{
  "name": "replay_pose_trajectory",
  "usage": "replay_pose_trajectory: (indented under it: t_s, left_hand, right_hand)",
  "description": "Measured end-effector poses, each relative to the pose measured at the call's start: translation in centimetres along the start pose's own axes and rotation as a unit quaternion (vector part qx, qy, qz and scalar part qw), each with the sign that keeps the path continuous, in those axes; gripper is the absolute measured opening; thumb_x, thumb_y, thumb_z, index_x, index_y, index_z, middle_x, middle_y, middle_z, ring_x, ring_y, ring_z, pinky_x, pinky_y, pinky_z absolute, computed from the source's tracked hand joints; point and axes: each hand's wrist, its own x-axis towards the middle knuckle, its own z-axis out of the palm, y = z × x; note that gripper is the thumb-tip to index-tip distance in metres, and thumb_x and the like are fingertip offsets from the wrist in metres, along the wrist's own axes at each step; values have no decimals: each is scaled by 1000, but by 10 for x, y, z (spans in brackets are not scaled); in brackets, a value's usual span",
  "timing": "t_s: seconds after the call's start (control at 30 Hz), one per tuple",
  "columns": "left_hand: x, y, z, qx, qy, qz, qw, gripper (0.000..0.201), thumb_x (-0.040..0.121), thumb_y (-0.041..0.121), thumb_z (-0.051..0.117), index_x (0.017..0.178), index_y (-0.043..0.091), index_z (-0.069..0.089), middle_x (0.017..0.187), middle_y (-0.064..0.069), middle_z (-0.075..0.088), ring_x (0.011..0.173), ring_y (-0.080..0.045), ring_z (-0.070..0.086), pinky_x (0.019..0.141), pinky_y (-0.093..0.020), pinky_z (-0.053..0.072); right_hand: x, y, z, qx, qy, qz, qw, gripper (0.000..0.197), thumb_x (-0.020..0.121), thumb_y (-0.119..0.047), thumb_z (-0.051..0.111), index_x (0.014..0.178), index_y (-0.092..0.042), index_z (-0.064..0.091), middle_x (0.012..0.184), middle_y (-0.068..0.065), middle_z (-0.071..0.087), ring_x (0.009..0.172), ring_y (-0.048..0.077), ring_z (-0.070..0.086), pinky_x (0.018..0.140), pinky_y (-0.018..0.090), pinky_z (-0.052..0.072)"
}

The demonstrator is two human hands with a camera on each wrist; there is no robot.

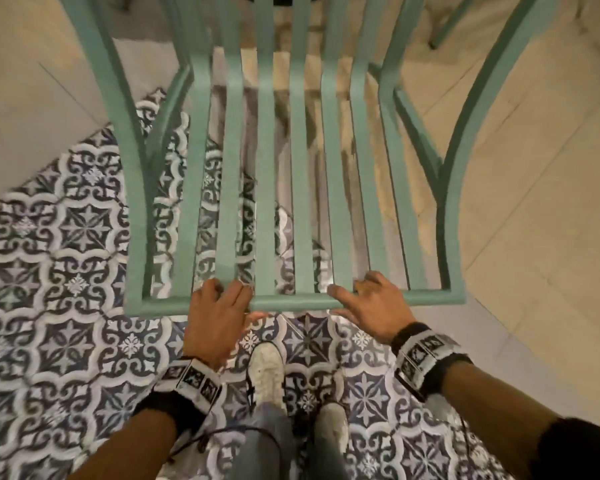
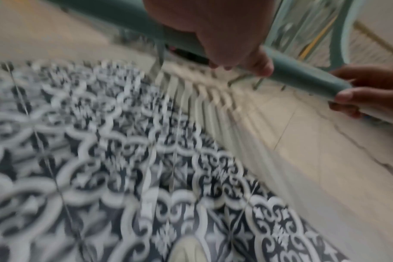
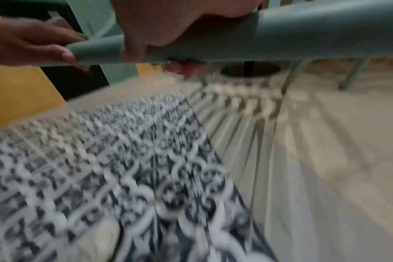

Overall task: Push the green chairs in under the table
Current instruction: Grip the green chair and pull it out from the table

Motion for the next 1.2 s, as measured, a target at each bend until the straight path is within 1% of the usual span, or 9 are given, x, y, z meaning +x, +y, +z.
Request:
replay_pose_trajectory:
  t_s: [0.13, 0.27, 0.37, 0.5, 0.6, 0.8, 0.97, 1.1, 1.2]
  left_hand:
    - [-38, 3, -119, 37, 106, 52, 992, 67, 86, 60, 18, 81, 13, 64, 72, -5, 70, 69, -28, 66, 54, -34, 55]
    - [-56, 9, -235, 83, 177, 84, 977, 84, 91, 58, -1, 70, 10, 64, 62, -6, 66, 60, -25, 61, 39, -30, 50]
    - [-61, 16, -305, 86, 208, 89, 970, 88, 89, 62, -1, 68, 7, 63, 62, -10, 67, 67, -28, 63, 37, -32, 49]
    - [-61, 24, -384, 86, 253, 81, 960, 79, 85, 67, 15, 76, 5, 64, 71, -13, 69, 78, -31, 63, 39, -34, 48]
    - [-49, 25, -435, 104, 294, 89, 946, 60, 83, 57, 36, 72, 5, 64, 67, -13, 66, 70, -30, 61, 39, -27, 33]
    - [-16, 30, -505, 98, 330, 67, 936, 65, 78, 68, 30, 76, 10, 59, 78, -6, 58, 65, -16, 43, 41, -20, 16]
    - [8, 32, -525, 75, 300, 39, 950, 84, 81, 75, 4, 57, 15, 58, 54, 0, 60, 47, -10, 45, 39, -12, 9]
    - [30, 16, -522, 56, 293, 41, 954, 86, 83, 73, 0, 57, 17, 59, 52, 2, 59, 44, -10, 51, 29, -16, 34]
    - [56, 7, -534, 56, 287, 35, 956, 81, 82, 73, 5, 56, 19, 59, 51, 3, 59, 45, -10, 54, 29, -17, 38]
  right_hand:
    - [-16, -11, -118, 16, 96, 23, 995, 62, 86, -68, 10, 100, -19, 46, 40, 1, 56, 36, 18, 51, 52, 24, 51]
    - [-23, -11, -227, -20, 159, 38, 986, 64, 76, -72, 30, 83, -12, 52, 38, 7, 56, 36, 22, 53, 39, 29, 51]
    - [-22, -7, -302, -80, 211, 39, 974, 62, 74, -68, 36, 68, -9, 54, 30, 6, 48, 24, 19, 46, 35, 19, 33]
    - [-15, 2, -380, -65, 246, 51, 966, 66, 72, -69, 33, 73, -7, 55, 31, 5, 39, 23, 17, 36, 40, 15, 23]
    - [-1, 16, -426, -44, 274, 72, 958, 79, 73, -80, 19, 72, -9, 53, 41, 1, 36, 32, 15, 36, 40, 20, 29]
    - [36, 45, -484, -38, 274, 91, 957, 88, 73, -82, 2, 65, -9, 51, 48, 2, 42, 38, 16, 41, 38, 24, 38]
    - [56, 62, -500, -65, 266, 110, 955, 80, 78, -80, 6, 57, -18, 53, 52, -5, 43, 42, 12, 37, 35, 18, 30]
    - [70, 74, -500, -68, 227, 111, 965, 78, 77, -82, 9, 60, -21, 56, 53, -6, 53, 43, 11, 42, 36, 19, 30]
    - [95, 89, -513, -71, 209, 113, 969, 79, 78, -81, 8, 60, -22, 58, 53, -6, 54, 43, 10, 46, 37, 18, 33]
